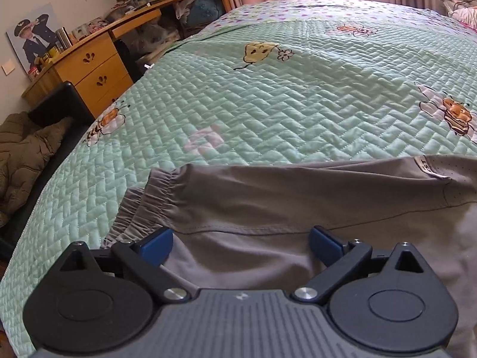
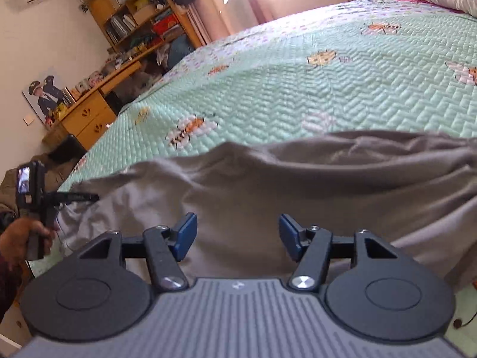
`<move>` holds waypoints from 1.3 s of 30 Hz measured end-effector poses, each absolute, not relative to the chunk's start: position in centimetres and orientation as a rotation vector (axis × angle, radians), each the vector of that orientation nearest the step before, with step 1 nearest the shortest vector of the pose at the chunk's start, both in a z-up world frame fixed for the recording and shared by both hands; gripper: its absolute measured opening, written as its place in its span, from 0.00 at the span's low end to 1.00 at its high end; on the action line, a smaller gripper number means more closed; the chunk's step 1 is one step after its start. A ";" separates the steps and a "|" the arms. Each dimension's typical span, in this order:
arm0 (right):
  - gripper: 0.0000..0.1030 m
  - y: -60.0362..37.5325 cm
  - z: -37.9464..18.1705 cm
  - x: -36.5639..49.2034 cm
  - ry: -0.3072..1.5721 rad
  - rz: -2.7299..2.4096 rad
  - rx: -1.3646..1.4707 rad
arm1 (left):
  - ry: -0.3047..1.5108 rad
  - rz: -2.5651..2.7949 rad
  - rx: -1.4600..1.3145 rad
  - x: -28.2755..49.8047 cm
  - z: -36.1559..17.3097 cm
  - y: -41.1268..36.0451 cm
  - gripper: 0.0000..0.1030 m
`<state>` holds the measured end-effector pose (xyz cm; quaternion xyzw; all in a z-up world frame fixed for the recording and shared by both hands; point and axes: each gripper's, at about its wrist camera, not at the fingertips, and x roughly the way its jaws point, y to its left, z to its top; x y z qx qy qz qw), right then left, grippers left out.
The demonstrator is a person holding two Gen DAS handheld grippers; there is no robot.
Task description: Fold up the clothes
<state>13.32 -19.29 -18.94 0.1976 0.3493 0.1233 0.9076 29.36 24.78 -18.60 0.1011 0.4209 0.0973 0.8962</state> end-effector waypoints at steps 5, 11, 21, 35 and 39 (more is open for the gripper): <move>0.61 -18.9 -20.4 14.0 0.774 0.250 0.369 | 0.833 0.202 0.202 28.3 -17.1 24.2 0.93; 0.61 -19.8 -20.7 13.2 0.761 0.248 0.426 | 0.798 0.165 0.215 26.2 -14.7 21.9 0.93; 0.62 -24.6 -16.5 7.4 0.569 0.167 0.491 | 0.835 -0.033 0.031 17.8 -13.4 14.3 0.97; 0.65 -27.1 -19.6 6.7 0.638 0.136 0.403 | 0.889 -0.170 0.033 15.2 -17.0 3.3 0.99; 0.64 -29.1 -18.6 6.5 0.603 0.180 0.468 | 0.934 -0.124 0.060 16.0 -18.9 3.6 0.99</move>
